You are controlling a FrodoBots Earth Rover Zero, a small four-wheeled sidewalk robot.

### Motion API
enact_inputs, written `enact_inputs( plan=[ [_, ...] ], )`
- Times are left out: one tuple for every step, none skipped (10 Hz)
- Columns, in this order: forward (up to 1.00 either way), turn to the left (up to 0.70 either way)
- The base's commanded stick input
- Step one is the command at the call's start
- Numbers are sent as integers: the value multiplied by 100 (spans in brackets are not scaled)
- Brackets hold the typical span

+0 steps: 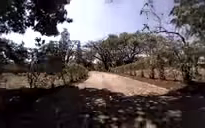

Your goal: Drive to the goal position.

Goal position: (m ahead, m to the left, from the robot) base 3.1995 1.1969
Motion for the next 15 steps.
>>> enact_inputs(
  plan=[
    [0,0],
    [0,0],
    [0,0],
    [0,0],
    [0,0],
    [0,0],
    [0,0],
    [0,43],
    [0,100],
    [0,100],
    [0,100],
    [0,100],
    [0,0],
    [0,0],
    [0,0]
  ],
)
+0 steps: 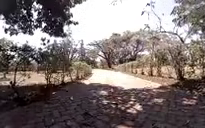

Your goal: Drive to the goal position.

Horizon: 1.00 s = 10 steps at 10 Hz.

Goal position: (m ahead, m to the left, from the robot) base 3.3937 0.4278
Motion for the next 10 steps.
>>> enact_inputs(
  plan=[
    [0,0],
    [0,0],
    [0,0],
    [0,0],
    [0,0],
    [0,0],
    [0,-15],
    [0,-67],
    [0,-100],
    [0,-100]
  ],
)
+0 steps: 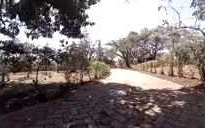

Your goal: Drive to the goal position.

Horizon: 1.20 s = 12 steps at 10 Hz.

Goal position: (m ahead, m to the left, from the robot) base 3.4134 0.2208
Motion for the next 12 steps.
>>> enact_inputs(
  plan=[
    [0,-100],
    [0,-100],
    [0,-100],
    [0,-100],
    [0,-66],
    [0,-16],
    [0,0],
    [0,0],
    [0,0],
    [0,0],
    [0,0],
    [-2,0]
  ],
)
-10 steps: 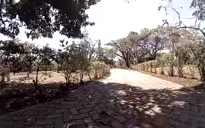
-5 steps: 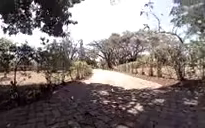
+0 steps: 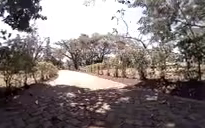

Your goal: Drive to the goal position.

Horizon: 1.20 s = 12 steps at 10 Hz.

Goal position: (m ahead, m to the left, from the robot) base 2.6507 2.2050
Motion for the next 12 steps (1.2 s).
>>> enact_inputs(
  plan=[
    [-34,0],
    [-64,0],
    [-86,0],
    [-100,0],
    [-100,0],
    [-100,0],
    [-100,0],
    [-100,0],
    [-100,0],
    [-100,0],
    [-100,0],
    [-100,14]
  ],
)
